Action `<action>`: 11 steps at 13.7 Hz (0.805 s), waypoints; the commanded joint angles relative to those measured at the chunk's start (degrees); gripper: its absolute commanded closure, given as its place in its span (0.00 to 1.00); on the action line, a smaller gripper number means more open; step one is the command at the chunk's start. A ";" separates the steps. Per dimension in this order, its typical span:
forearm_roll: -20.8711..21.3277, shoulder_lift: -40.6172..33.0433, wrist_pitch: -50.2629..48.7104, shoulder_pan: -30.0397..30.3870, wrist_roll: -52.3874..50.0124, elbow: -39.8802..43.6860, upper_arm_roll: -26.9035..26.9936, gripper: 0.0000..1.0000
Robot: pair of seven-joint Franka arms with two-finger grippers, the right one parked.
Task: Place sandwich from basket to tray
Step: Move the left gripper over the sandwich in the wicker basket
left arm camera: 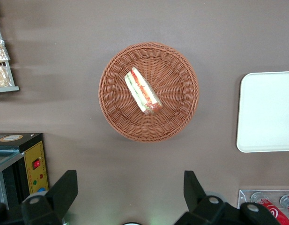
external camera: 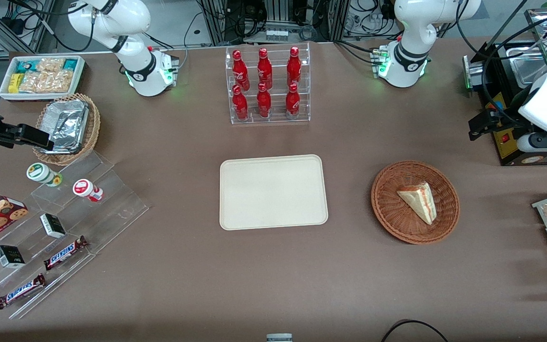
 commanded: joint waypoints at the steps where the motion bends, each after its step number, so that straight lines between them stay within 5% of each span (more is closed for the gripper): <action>1: 0.62 -0.30 -0.69 0.18 0.29 0.83 -0.63 0.00; 6: 0.89 -0.21 3.07 0.00 -0.77 -4.77 -0.46 0.00; 11: 0.89 -2.32 26.24 -0.17 -15.07 -25.15 -0.72 0.00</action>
